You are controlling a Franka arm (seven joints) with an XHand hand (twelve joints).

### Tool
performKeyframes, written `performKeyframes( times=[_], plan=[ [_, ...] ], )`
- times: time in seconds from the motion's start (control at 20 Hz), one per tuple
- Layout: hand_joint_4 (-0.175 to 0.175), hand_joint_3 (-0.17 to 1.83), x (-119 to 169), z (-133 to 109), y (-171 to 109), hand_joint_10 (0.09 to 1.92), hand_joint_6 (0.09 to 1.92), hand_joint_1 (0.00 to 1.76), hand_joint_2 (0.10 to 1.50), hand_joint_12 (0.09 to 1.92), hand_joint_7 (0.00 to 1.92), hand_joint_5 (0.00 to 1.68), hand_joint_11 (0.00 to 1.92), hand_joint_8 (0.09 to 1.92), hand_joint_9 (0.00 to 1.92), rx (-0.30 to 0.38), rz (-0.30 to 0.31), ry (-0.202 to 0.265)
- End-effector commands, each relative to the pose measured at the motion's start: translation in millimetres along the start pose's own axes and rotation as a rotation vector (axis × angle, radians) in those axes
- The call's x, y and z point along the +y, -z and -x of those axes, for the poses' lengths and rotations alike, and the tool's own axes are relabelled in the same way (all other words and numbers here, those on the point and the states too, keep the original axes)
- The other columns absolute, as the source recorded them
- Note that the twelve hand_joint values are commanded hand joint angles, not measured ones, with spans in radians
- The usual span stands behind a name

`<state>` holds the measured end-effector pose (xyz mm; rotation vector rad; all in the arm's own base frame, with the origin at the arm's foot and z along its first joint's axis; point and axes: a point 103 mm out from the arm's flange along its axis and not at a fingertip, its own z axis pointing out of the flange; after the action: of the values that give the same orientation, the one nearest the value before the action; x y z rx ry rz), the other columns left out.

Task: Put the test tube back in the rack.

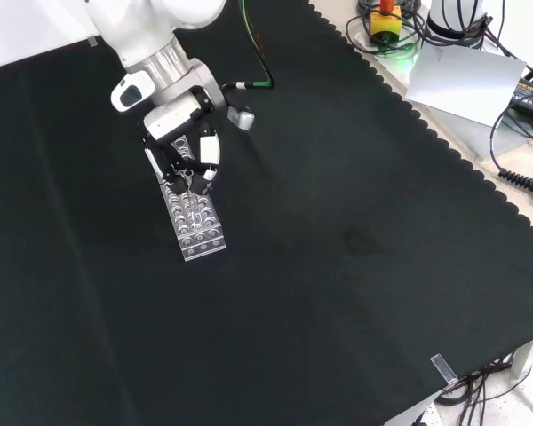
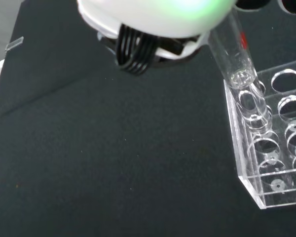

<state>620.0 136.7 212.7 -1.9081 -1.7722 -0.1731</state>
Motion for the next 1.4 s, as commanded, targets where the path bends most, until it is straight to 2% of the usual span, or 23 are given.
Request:
performKeyframes(
  times=[0.05, 1.4],
  plan=[
    [-0.175, 0.64, 1, 5, -4, 0.20, 0.25, 1.24, 0.61, 0.97, 1.84, 1.48, 1.25, 0.32, 1.76, -0.001, -0.004, -0.010],
    [-0.175, 0.64, 20, 16, -18, 0.20, 0.25, 1.24, 0.61, 0.98, 1.84, 1.48, 1.25, 0.32, 1.76, -0.018, -0.031, -0.034]
  ],
)
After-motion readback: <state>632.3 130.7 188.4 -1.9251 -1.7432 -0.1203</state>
